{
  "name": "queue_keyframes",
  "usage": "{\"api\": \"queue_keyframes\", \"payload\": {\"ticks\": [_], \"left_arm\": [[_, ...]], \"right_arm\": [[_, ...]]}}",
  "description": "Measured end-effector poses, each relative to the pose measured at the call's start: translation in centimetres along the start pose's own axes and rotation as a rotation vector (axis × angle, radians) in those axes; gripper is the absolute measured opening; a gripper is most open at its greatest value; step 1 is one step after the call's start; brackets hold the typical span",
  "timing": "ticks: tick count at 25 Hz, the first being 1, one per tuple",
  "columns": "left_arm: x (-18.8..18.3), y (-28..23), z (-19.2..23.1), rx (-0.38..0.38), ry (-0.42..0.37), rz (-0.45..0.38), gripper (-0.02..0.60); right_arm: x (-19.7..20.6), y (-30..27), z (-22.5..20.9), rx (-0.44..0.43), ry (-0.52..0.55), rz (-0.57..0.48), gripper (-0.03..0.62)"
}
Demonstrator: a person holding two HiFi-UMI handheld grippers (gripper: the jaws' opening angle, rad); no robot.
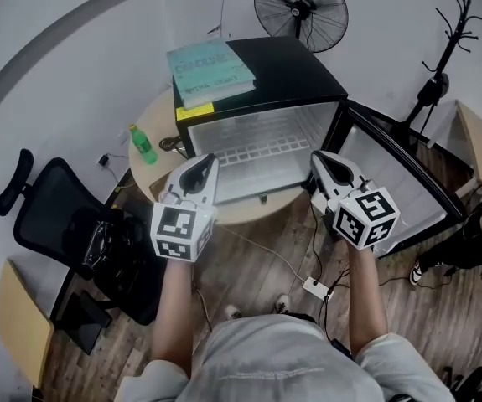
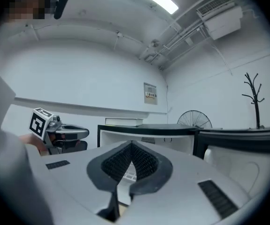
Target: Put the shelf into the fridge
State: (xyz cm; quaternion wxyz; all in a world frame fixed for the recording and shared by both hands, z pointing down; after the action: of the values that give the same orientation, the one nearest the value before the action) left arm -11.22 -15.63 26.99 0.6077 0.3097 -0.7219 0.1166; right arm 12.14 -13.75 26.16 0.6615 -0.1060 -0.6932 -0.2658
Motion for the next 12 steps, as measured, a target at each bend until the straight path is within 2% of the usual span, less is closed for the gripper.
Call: {"api": "queue_keyframes", "payload": {"ticks": [6,12], "left_arm": [[-4.0,0.0,-1.4,0.022,-0.053,-0.055,0.023],[-5.5,-0.2,-1.9,0.023,-0.073,-0.076,0.023]], "right_arm": [[-3.9,0.6,0.7,-0.058,0.041,-0.054,0.015],[-5.2,0.9,1.2,-0.094,0.084,-0.070,0.014]]}}
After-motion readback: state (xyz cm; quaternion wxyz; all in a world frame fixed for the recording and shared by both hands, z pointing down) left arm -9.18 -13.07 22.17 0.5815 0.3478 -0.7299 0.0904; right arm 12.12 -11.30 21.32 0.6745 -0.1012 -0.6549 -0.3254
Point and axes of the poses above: the fingertips, and each gripper's own axes: y backward along the fingers, z to its left, x out of its underside, the point moved 4 cm from there along y, backward along the fingers, and after that the axes turned 15 degrees about -z, right-handed, at the moved point
